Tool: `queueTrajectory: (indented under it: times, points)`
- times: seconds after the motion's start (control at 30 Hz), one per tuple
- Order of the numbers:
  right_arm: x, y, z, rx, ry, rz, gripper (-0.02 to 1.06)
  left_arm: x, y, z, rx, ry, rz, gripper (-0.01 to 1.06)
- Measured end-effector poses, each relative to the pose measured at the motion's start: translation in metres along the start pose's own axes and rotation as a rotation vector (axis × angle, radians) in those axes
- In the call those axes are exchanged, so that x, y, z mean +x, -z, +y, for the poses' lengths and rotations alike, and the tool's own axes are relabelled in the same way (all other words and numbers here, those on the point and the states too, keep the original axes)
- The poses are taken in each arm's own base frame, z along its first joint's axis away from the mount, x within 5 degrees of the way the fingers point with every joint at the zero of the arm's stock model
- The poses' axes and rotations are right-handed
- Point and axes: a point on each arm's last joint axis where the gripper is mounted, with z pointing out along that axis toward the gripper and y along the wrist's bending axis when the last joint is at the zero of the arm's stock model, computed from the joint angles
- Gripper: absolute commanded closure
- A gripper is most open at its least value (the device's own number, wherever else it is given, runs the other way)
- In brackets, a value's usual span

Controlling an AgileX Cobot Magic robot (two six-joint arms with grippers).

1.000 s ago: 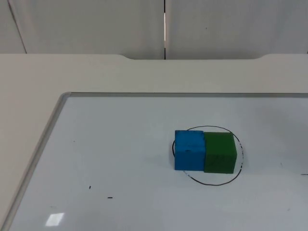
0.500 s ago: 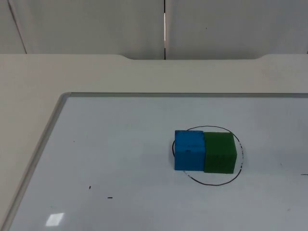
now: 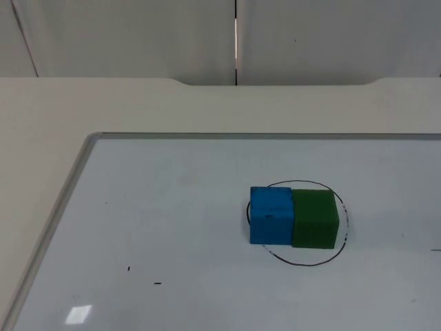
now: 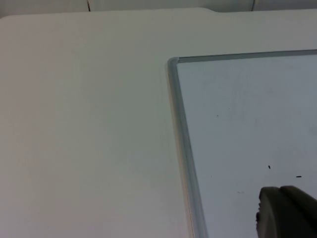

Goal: Push the two cubes into the marked area.

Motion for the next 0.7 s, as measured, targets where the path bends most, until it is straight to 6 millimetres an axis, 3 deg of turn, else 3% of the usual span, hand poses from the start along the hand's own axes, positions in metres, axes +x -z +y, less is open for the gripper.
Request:
queueTrajectory:
  times: [0.2, 0.7]
  points:
    - [0.026, 0.021, -0.001, 0.001, -0.001, -0.001, 1.05, 0.000, 0.000, 0.000, 0.000, 0.000, 0.000, 1.05]
    - [0.064, 0.073, -0.002, -0.001, -0.006, -0.069, 1.05, 0.000, 0.000, 0.000, 0.000, 0.000, 0.000, 1.05]
